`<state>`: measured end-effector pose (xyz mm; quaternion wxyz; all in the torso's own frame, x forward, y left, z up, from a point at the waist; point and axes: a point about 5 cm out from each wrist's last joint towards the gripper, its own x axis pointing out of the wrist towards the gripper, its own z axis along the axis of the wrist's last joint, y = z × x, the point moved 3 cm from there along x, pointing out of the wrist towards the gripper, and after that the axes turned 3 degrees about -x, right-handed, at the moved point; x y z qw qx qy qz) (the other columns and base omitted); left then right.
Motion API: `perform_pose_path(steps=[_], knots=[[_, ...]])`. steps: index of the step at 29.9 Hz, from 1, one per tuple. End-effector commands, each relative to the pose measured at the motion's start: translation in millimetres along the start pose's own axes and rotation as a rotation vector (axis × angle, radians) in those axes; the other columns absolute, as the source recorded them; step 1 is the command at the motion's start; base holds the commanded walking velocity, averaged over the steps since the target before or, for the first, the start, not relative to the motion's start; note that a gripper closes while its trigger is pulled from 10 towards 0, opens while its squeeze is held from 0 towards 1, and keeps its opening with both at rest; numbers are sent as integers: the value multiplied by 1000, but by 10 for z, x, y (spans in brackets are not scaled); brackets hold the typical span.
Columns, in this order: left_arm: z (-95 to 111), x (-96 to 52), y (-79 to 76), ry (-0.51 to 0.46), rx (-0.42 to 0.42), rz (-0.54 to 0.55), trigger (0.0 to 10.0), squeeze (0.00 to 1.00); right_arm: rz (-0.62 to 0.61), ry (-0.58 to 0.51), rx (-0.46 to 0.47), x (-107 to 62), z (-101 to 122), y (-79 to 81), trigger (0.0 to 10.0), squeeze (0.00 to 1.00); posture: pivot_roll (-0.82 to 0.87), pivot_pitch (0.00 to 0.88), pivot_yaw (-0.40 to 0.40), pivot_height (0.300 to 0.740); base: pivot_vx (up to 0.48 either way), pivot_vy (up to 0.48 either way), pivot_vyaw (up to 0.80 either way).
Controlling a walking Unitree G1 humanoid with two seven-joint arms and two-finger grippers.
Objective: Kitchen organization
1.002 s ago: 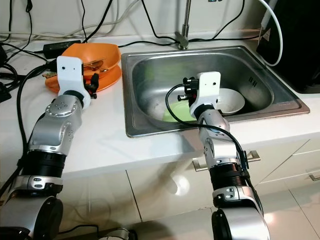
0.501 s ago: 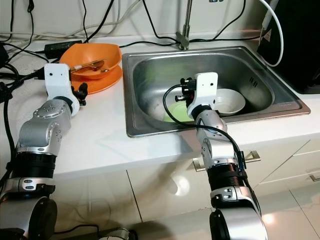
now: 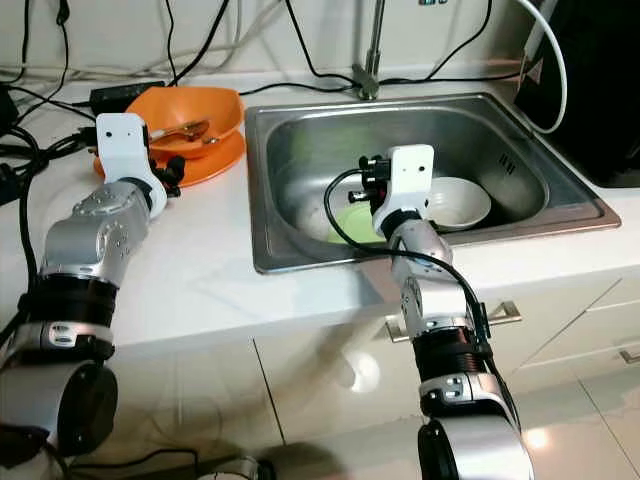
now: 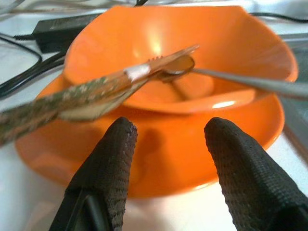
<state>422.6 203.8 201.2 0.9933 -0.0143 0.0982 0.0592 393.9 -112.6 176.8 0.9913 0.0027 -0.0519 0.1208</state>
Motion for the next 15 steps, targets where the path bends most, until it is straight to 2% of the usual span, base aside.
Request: perform_pose_path(steps=[1, 15], knots=[[60, 29, -15, -9, 20, -8, 10000, 0, -13, -9, 9, -13, 14, -26, 10000, 0, 46, 5, 35, 740, 0, 0, 0], [64, 117, 1, 13, 18, -17, 10000, 0, -37, -18, 8, -34, 35, -94, 10000, 0, 33, 17, 43, 740, 0, 0, 0]])
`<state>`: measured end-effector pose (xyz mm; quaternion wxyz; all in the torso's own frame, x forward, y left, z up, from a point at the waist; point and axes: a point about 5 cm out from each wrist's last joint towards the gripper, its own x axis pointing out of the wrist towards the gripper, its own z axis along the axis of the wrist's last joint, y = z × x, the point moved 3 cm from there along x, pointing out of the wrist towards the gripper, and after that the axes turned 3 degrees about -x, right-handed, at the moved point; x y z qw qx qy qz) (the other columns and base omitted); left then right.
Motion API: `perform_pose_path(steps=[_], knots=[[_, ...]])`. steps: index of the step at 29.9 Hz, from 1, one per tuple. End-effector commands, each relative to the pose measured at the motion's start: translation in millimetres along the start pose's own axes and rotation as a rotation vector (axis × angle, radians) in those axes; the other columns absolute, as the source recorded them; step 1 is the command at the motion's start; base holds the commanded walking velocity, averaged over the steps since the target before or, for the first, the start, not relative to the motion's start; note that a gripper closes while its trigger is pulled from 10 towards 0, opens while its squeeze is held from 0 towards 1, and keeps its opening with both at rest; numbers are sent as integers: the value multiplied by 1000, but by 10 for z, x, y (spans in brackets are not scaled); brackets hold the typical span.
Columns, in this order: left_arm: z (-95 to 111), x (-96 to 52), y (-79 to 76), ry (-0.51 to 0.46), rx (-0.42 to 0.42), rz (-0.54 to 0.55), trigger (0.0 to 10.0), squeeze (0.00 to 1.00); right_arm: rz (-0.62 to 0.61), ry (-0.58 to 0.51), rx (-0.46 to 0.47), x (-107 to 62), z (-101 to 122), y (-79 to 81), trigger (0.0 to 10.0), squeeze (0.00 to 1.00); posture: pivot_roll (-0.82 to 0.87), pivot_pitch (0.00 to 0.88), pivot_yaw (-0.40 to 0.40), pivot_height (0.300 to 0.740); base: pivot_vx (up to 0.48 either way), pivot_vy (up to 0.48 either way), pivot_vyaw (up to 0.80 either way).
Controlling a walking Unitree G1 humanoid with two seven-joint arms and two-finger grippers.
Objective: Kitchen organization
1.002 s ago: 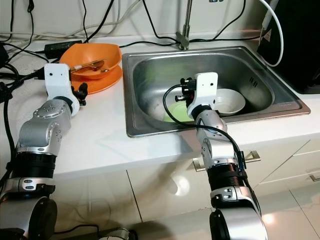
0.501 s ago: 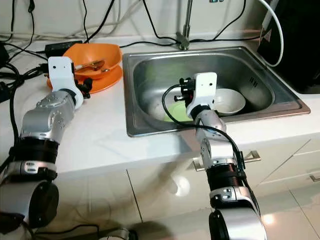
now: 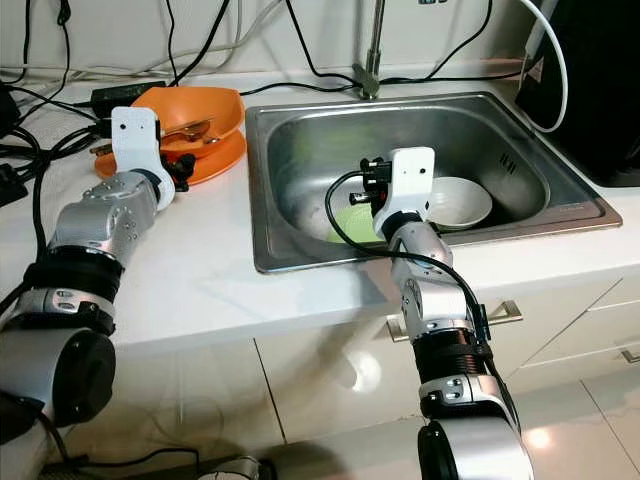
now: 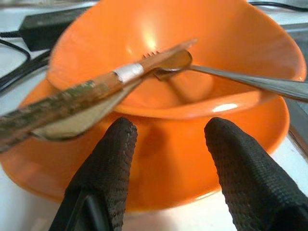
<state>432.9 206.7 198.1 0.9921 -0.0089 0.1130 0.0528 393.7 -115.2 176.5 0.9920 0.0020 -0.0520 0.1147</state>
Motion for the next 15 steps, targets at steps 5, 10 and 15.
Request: perform_pose_path(steps=[5, 10, 15], knots=[[39, -14, -18, -19, 0, -5, 10000, 0, -36, -16, 12, -35, 31, -97, 10000, 0, 39, 24, 35, 740, 0, 0, 0], [-54, 18, 38, 12, 1, 11, 10000, 0, -27, -7, 11, -29, 13, -74, 10000, 0, 46, 28, 30, 740, 0, 0, 0], [-38, 45, 77, 21, 12, 26, 10000, 0, -23, -8, 12, -15, 24, -61, 10000, 0, 47, 35, 31, 740, 0, 0, 0]])
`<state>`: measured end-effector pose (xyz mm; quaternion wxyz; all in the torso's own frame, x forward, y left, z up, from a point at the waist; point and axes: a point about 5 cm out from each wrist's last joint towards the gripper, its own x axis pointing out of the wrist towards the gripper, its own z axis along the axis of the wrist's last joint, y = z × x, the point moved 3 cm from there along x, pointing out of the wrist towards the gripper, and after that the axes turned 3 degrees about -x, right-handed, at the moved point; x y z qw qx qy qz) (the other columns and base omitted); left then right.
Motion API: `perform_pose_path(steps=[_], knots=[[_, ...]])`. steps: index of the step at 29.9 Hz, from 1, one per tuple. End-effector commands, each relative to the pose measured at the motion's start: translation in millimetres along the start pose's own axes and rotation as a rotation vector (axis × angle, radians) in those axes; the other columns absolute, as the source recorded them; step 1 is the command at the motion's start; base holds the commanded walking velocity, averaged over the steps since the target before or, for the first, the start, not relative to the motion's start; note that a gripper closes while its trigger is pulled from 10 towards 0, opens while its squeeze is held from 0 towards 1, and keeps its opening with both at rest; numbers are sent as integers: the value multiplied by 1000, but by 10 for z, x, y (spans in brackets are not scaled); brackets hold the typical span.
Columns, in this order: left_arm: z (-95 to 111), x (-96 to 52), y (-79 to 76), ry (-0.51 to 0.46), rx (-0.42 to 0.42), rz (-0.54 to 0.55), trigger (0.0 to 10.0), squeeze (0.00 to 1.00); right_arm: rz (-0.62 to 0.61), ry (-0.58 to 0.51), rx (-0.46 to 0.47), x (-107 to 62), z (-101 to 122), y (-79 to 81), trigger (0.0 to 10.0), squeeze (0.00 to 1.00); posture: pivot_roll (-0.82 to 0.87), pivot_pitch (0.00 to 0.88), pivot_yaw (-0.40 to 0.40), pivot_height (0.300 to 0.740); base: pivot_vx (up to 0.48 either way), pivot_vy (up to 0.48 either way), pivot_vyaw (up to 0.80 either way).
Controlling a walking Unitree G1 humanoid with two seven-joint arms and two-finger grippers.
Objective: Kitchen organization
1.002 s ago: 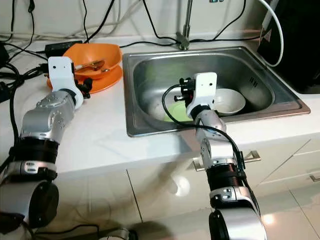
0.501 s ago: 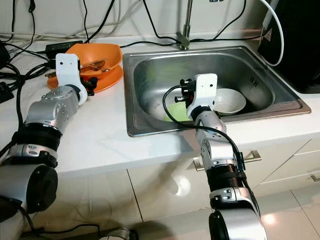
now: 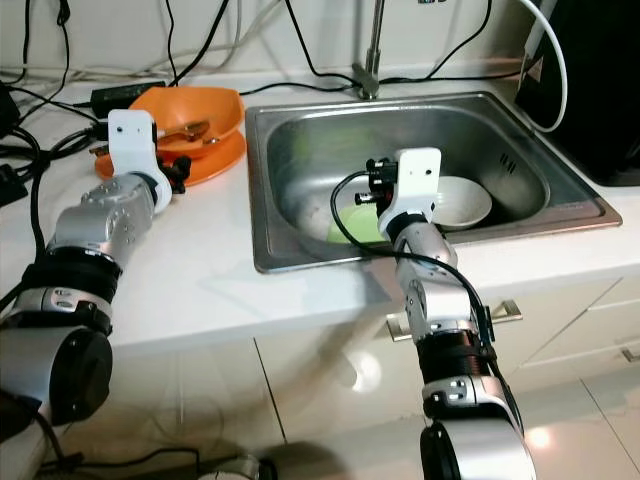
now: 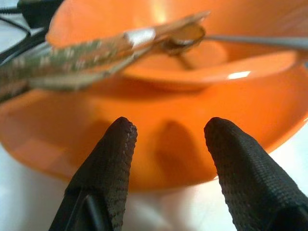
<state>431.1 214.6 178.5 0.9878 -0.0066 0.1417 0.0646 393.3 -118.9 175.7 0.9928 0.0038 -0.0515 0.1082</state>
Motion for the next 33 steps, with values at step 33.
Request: perform_pose_path(steps=[33], knots=[[205, 62, -43, -21, 69, 20, 10000, 0, 35, -35, 63, -304, 81, 130, 10000, 0, 13, 195, 14, 740, 0, 0, 0]])
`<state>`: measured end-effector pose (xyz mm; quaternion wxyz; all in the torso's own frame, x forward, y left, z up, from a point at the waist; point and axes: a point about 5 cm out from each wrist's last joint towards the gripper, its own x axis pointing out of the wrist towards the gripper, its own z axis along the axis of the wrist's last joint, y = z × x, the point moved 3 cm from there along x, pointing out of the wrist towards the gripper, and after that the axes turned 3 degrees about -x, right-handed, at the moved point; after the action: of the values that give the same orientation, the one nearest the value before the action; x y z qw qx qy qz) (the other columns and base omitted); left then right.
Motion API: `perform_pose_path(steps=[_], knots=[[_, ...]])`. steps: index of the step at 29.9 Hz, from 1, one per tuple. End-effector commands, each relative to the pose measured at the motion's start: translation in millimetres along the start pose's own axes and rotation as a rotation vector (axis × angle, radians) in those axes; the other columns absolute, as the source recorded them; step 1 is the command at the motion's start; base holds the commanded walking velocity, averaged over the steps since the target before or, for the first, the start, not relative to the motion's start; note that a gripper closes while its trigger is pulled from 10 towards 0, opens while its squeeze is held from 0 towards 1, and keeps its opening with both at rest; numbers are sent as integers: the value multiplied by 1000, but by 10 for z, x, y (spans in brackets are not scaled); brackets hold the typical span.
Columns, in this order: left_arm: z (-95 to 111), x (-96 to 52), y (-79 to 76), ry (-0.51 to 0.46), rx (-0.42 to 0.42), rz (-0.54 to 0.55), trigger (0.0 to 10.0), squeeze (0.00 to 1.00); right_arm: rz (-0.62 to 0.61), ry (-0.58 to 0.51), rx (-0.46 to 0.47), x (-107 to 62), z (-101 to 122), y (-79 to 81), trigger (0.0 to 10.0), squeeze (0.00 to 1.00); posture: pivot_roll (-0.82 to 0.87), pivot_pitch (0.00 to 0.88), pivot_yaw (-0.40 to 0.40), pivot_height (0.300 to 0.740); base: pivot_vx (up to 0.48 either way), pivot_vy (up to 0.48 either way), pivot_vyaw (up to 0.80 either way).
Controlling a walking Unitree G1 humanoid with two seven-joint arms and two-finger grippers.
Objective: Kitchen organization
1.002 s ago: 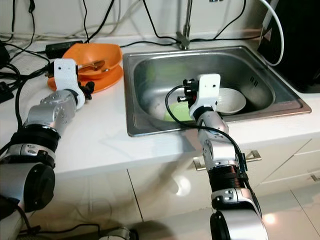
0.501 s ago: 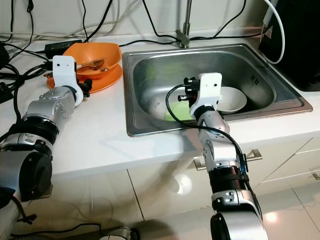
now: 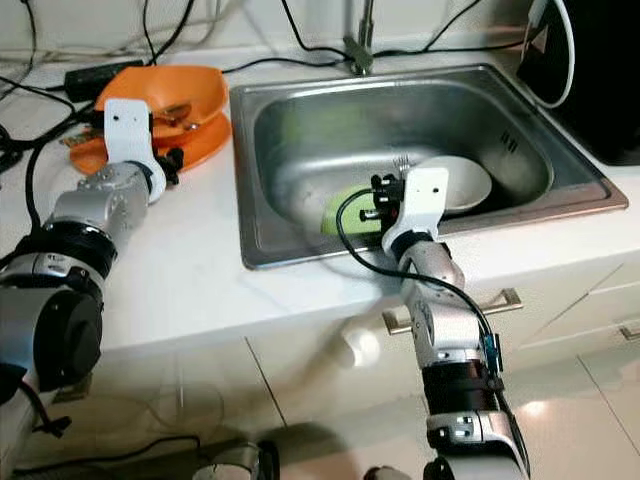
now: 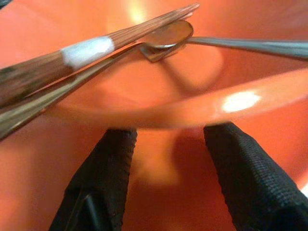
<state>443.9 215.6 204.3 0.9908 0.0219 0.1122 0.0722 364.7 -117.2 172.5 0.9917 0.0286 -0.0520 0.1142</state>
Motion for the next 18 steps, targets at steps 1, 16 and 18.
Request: perform_pose_path(steps=[1, 16, 18], knots=[[-80, 5, -50, 42, 20, -5, 10000, 0, 36, -55, 17, -31, 135, 73, 10000, 0, 13, 195, 14, 740, 0, 0, 0], [-281, -11, 51, 148, -45, -44, 10000, 0, 22, -156, 26, -71, 366, 53, 10000, 0, 35, 153, 55, 740, 0, 0, 0], [-300, -14, 56, 157, -50, -48, 10000, 0, 22, -159, 29, -65, 369, 58, 10000, 0, 37, 149, 57, 740, 0, 0, 0]])
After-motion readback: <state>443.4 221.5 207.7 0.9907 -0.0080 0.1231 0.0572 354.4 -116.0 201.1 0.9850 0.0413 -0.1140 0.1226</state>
